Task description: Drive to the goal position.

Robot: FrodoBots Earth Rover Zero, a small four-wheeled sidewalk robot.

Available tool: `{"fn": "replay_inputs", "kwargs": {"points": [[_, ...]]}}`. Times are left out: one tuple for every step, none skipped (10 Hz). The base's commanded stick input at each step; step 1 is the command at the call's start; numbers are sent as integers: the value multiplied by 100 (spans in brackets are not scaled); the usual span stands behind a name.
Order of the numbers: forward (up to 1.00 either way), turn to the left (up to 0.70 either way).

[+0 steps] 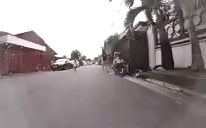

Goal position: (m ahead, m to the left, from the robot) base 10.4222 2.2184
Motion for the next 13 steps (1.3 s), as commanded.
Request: {"fn": "replay_inputs", "kwargs": {"points": [[70,0],[70,0],[70,0],[70,0],[70,0],[70,0],[70,0],[70,0],[70,19],[70,30],[70,33],[70,8],[70,0]]}}
